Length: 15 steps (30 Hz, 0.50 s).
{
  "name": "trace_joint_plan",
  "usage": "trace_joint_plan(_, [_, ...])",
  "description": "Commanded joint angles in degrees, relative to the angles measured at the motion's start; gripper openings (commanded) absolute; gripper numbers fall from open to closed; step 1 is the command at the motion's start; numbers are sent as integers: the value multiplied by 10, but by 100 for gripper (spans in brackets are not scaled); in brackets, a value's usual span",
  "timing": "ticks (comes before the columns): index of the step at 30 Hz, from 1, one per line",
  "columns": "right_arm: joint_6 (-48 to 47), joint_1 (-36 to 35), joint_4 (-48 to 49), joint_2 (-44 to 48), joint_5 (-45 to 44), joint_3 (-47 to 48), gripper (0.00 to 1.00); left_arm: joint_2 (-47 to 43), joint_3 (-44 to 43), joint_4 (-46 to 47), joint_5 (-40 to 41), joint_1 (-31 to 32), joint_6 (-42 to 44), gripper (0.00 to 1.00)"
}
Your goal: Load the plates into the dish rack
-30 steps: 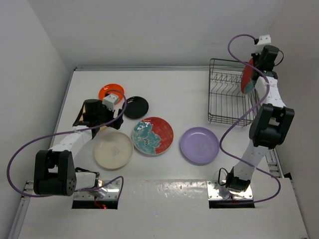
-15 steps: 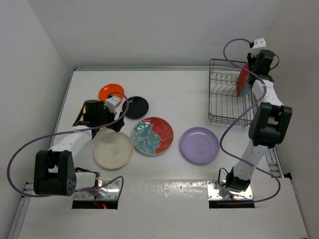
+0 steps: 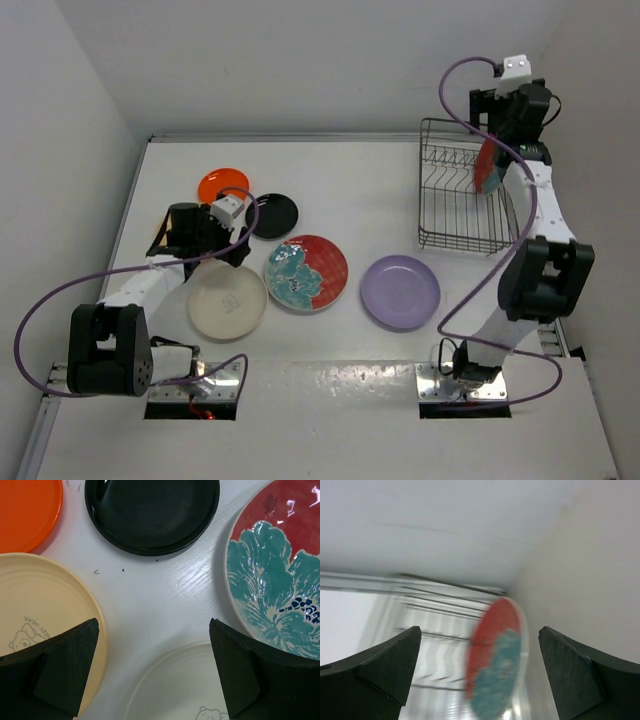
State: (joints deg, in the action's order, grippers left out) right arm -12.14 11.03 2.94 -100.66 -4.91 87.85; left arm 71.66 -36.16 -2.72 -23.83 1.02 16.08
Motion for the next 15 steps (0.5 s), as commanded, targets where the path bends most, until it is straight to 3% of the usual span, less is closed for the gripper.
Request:
trace_joint_plan(1, [111, -47, -88, 113, 116, -16, 100, -16, 7, 28, -15, -7, 7, 97])
trace_joint_plan(2, [193, -54, -88, 125, 142, -36, 100, -16, 7, 23, -15, -7, 7, 97])
trace_joint_plan(4, [238, -98, -34, 173, 201, -144, 100, -16, -5, 4, -15, -7, 7, 97])
trace_joint_plan(6, [297, -133, -1, 193, 206, -227, 100, -16, -33, -51, -1, -7, 7, 97])
trace_joint_plan(7, [324, -186, 22, 194, 203, -269, 98, -16, -46, -74, 8, -7, 16, 95])
trace_joint_plan(11, [361, -277, -10, 139, 227, -296, 70, 8, -122, -214, 80, -22, 75, 94])
trace_joint_plan(12, [365, -286, -26, 129, 233, -291, 55, 20, -152, -265, 90, -27, 83, 94])
trace_joint_plan(13, [373, -302, -28, 118, 240, -284, 50, 27, -166, -290, 96, -38, 98, 94])
trace_joint_plan(15, [375, -322, -27, 86, 242, -287, 56, 42, -206, -356, 113, -49, 99, 94])
